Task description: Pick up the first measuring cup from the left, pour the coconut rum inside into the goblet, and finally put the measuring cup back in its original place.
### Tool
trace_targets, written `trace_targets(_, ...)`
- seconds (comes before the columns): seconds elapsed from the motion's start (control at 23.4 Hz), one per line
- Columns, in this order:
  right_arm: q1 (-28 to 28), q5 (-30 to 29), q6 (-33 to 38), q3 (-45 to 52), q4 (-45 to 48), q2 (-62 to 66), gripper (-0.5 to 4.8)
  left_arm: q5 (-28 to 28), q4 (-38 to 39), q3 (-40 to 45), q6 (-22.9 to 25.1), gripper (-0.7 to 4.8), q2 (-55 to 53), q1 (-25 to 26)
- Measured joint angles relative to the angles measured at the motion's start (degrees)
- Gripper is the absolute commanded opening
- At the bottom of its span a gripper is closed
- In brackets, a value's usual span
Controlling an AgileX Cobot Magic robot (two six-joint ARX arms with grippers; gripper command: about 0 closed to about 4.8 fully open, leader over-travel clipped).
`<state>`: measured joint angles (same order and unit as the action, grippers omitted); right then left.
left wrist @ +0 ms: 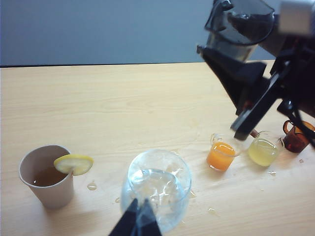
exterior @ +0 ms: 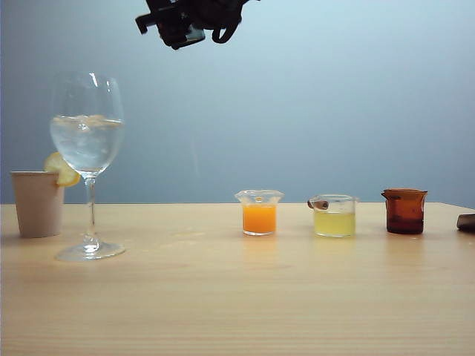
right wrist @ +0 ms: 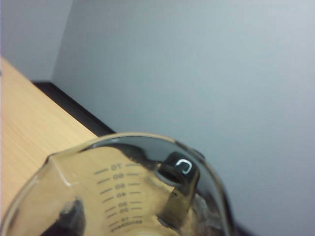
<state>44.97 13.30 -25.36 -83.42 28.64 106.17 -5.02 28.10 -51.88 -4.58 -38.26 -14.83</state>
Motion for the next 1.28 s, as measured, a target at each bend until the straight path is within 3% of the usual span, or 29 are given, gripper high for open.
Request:
trace_targets(0.3, -2.1, -3.7, 15.5, 0.1, -3.2, 2.0, 0.76, 0.0, 0.0, 0.0, 0.0, -0.04, 0.0, 0.0)
trace_targets(0.94, -1.1, -4.1, 25.0, 0.2, 0.9, 11.3, 0.76, 0.0, 0.0, 0.0, 0.0, -0.04, 0.0, 0.0)
trace_targets(1.28, 0.0, -2.8, 25.8, 1.4, 4.3, 13.1, 0.76, 0.0, 0.0, 0.0, 0.0, -0.04, 0.0, 0.0)
